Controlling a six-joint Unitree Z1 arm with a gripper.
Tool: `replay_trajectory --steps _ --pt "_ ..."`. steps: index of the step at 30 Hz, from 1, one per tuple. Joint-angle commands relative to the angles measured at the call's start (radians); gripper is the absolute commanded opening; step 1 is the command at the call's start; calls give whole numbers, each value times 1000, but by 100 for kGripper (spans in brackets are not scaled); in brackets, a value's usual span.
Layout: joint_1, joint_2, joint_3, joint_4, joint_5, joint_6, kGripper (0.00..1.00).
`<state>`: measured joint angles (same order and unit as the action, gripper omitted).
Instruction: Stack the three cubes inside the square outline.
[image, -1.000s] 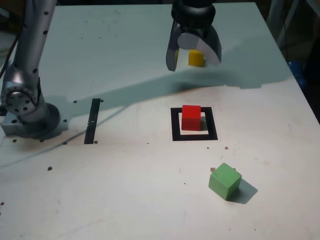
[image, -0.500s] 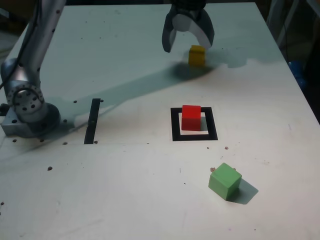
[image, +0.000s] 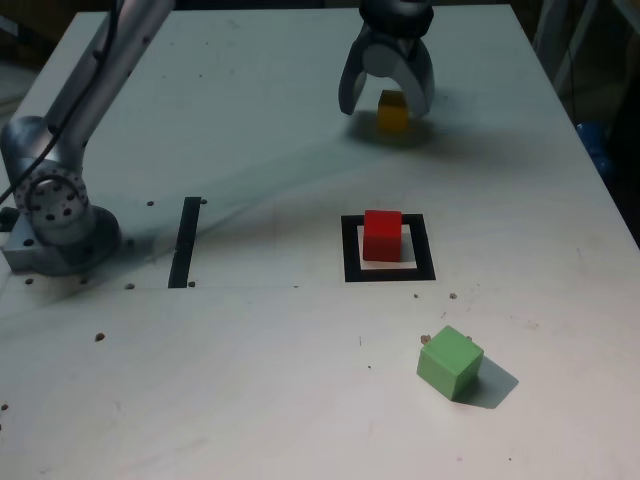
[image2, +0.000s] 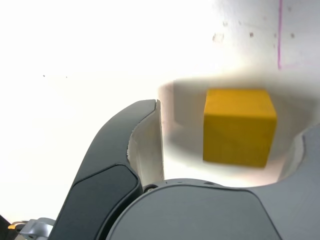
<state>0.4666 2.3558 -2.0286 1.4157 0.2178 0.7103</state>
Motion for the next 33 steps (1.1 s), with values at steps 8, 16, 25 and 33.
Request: replay_trajectory --steps 8,16,25,33 --pt "-25 17 -17 18 57 -42 43" --pt "-34 23 -6 10 51 -46 33" --pt "-36 24 0 10 49 -49 33" --pt "-65 -2 14 15 52 -71 33"
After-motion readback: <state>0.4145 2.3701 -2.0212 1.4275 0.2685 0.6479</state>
